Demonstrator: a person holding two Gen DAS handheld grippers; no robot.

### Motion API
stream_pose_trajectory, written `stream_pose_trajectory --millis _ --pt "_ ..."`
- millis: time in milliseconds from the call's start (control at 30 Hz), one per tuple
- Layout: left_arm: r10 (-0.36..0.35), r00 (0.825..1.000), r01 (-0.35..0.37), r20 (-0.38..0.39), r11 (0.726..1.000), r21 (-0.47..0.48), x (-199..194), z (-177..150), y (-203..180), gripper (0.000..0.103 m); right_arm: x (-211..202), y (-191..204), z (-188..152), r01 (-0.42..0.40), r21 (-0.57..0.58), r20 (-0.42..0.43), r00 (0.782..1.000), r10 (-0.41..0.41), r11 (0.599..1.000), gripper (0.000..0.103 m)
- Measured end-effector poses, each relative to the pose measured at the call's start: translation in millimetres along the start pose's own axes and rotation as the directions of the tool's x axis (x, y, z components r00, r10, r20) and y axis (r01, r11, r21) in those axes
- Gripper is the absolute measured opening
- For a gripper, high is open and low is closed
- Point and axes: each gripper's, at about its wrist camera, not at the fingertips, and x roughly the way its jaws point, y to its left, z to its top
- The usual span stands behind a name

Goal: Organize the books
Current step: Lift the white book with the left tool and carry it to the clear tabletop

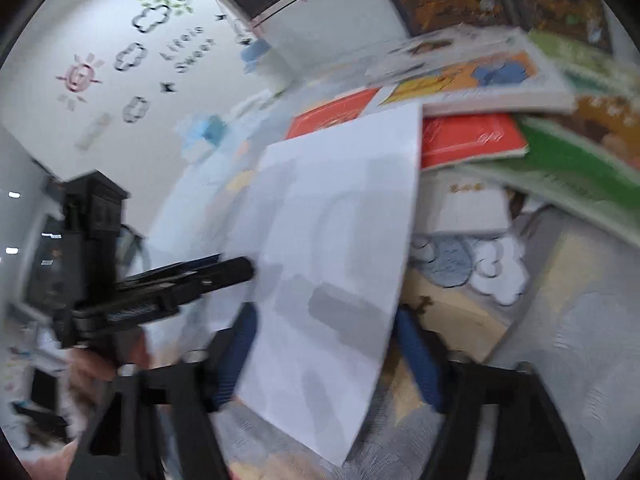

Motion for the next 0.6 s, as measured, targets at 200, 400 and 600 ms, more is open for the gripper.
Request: stream_pose_trajectory --millis 200,400,600 --pt "0.077 0.992 -0.073 0.104 0.996 -0.042 -54 2 28 0.043 -5 54 5 -0.045 -0.155 0.0 0.999 0.045 0.987 0.03" --pt "0.153 0.983 -0.143 0.097 0.984 -0.106 -72 -12 70 0.043 42 96 4 -0.112 -0.199 -0.089 0.991 0.096 0.974 0.03" --pt "0.19 0.981 -0.183 0.042 0.975 -0.127 -53 -23 95 0.043 80 105 -9 -0.105 -0.202 -0.155 0.985 0.074 0.974 0.03"
